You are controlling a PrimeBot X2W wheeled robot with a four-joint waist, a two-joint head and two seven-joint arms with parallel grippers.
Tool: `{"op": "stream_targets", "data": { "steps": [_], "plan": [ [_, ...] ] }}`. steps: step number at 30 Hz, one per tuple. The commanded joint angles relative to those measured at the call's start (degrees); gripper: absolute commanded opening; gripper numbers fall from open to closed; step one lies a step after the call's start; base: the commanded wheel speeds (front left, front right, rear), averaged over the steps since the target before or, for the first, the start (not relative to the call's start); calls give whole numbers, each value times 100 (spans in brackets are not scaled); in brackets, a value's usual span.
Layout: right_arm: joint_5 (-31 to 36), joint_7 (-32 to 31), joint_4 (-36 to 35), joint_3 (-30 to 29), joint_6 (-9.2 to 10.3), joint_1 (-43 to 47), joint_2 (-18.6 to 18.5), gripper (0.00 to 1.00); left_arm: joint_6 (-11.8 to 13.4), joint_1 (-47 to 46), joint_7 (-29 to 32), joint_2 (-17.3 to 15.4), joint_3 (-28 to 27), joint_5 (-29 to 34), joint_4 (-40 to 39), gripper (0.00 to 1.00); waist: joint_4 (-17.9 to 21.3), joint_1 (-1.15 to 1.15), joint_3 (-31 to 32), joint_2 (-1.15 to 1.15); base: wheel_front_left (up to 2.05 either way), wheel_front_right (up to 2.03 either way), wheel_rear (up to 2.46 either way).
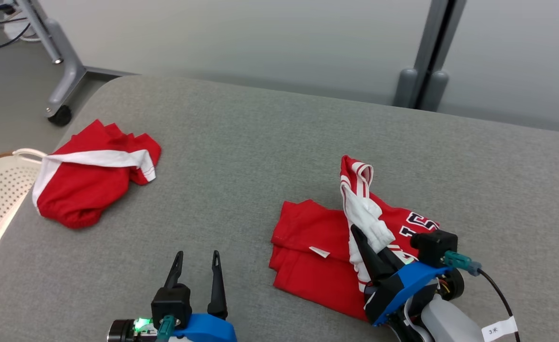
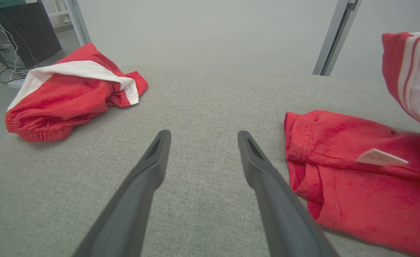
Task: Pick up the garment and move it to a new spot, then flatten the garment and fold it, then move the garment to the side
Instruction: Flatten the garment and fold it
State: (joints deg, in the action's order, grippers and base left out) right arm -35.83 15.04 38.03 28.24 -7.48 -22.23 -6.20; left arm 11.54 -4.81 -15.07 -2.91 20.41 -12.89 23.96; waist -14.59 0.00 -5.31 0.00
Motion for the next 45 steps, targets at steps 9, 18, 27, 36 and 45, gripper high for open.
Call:
{"op": "stream_targets", "data": {
  "steps": [9, 18, 27, 36, 45],
  "plan": [
    [-122, 19, 366, 298, -3, -325, 131, 100, 100, -58, -14, 3, 120, -122, -54, 100, -476, 0, -278, 0, 0, 0, 0],
    [84, 20, -603, -291, -2, -29, -71, 100, 153, -109, -14, 3, -35, -98, -111, 100, 90, 0, -155, 0, 0, 0, 0],
    [1356, 19, -1039, -2147, -2, 668, 48, 100, 129, -98, -14, 1, -262, 63, -73, 100, 736, 0, 88, 0, 0, 0, 0],
    [2085, 19, -1002, -2629, -2, 1276, 268, 100, 64, 378, -14, -1, -827, 352, -100, 100, 1319, 0, 448, 0, 0, 0, 0],
    [2325, 19, -1009, -2731, -2, 1650, 327, 100, -69, 631, -14, 2, -1024, 522, -138, 100, 1443, 0, 571, 0, 0, 0, 0]
  ]
}}
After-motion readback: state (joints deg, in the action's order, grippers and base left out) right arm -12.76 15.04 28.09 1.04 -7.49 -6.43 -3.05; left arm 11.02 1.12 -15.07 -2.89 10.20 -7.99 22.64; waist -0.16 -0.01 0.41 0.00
